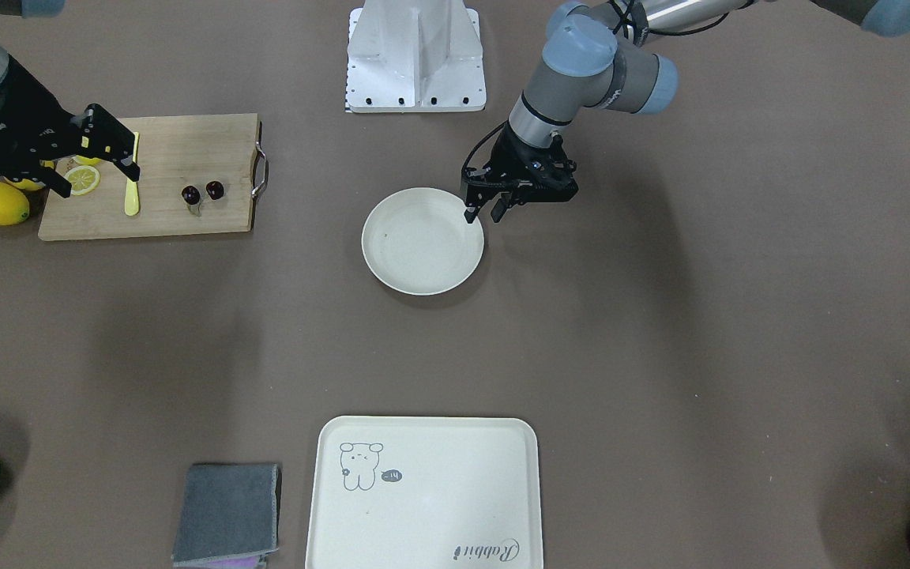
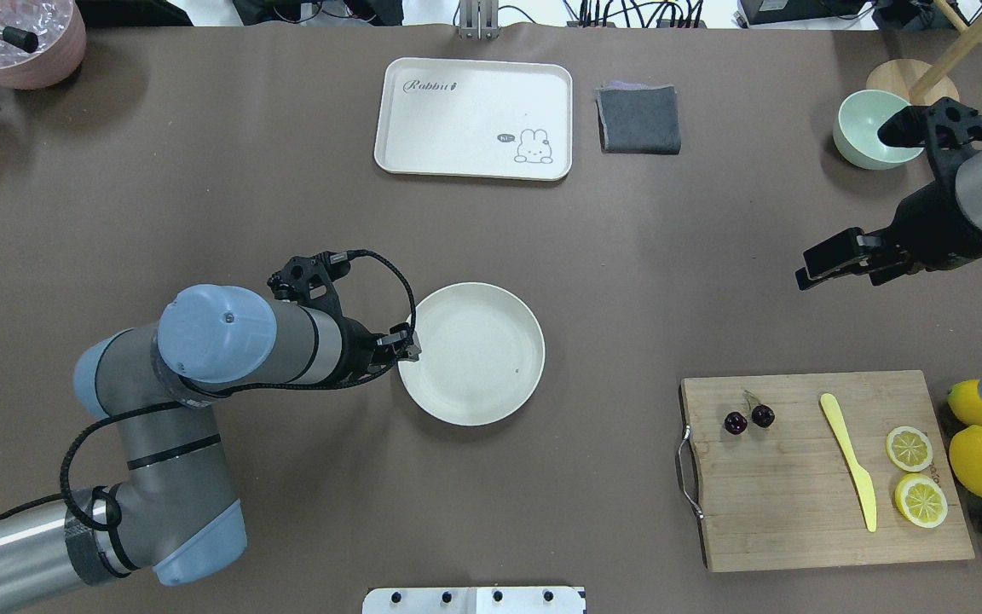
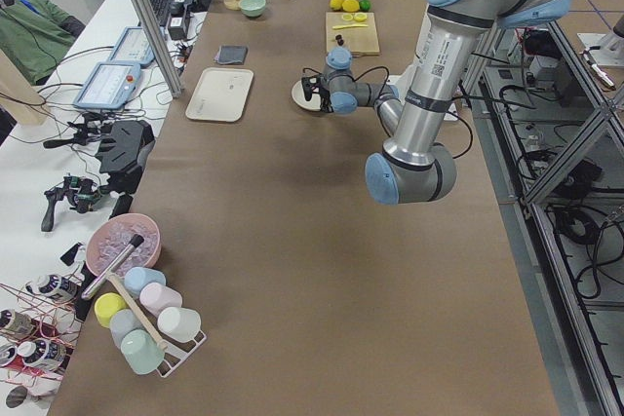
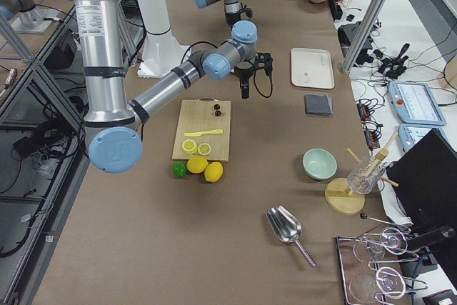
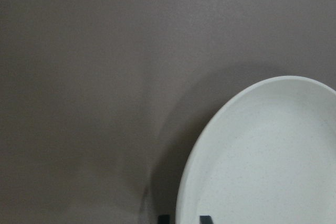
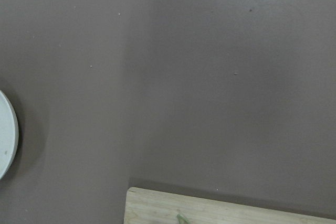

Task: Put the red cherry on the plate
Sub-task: 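Release the plate with the left gripper while the right gripper moves over cherries, then lower the right gripper onto the cherry stems and close it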

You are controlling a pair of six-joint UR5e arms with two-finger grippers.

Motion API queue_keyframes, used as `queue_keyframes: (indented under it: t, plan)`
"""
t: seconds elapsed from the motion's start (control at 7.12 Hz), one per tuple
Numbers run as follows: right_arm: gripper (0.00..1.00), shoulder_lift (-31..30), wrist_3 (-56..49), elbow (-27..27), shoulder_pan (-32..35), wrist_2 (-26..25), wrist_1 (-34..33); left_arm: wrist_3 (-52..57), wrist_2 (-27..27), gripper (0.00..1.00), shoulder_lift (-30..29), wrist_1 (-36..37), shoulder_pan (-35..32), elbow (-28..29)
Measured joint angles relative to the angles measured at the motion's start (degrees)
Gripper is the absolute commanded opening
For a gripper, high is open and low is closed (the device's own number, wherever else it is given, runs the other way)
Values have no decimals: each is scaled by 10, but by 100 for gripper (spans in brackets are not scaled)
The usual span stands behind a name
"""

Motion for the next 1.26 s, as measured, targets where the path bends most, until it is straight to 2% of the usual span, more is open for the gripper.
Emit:
queue_keyframes:
  t: [0.28,0.7,1.26]
  plan:
    - [100,-9,8,1,-54,-30,19,54,-38,98,-3,48,-45,-41]
    - [100,-60,55,-7,-145,-117,97,114,-38,98,-2,61,-77,-51]
    - [100,-76,255,-35,-186,-156,122,119,-22,98,-4,62,-82,-35]
